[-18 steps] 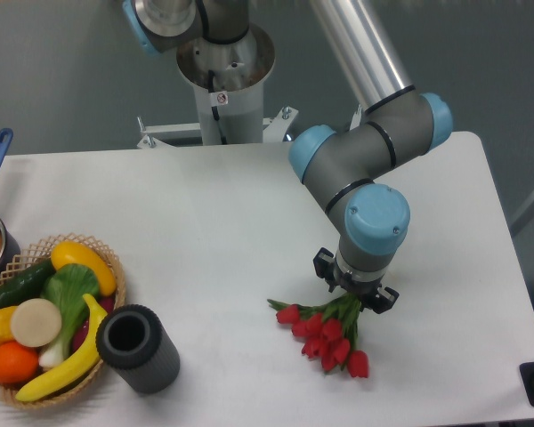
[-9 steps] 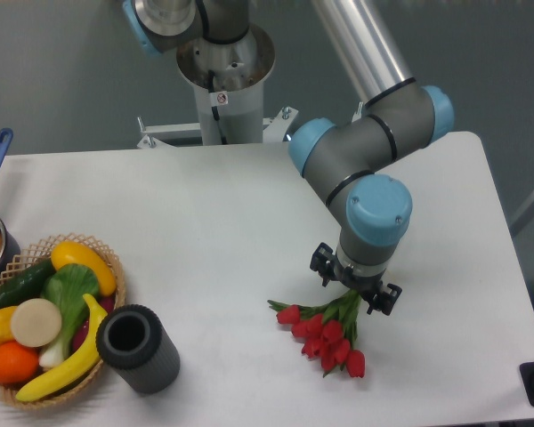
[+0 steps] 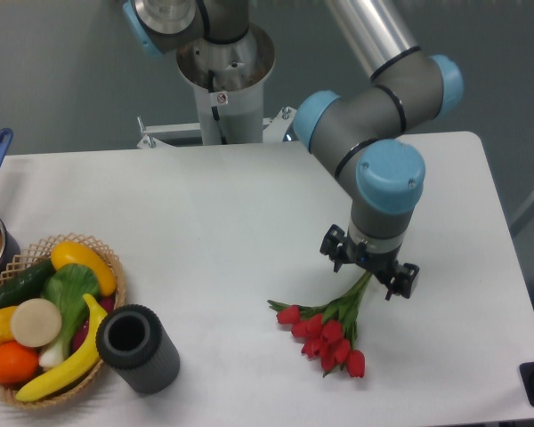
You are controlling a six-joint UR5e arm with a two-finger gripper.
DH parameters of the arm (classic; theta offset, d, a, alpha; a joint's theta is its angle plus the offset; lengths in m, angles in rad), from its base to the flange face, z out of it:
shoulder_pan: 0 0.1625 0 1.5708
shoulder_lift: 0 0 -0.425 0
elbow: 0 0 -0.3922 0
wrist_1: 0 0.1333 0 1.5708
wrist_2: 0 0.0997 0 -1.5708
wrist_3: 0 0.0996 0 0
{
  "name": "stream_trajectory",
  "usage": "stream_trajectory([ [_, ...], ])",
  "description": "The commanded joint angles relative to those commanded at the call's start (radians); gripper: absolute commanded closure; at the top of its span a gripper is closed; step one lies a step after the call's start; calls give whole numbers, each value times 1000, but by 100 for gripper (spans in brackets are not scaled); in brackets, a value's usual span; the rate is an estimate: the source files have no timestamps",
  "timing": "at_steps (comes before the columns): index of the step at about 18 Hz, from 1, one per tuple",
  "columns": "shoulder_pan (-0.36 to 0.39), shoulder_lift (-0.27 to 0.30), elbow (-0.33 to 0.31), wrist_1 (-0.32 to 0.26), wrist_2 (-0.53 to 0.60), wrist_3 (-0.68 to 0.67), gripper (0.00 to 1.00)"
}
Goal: Place the flowers on the table
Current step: 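Raise the open gripper up away from the tulips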
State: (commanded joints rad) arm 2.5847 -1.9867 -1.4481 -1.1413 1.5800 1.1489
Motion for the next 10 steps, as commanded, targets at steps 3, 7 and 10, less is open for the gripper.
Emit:
stream_trajectory([
  [3, 14, 9, 12, -6, -2, 3, 0],
  [7, 21, 12, 9, -8, -2, 40, 0],
  [10, 21, 22, 2, -8, 0, 46, 0],
])
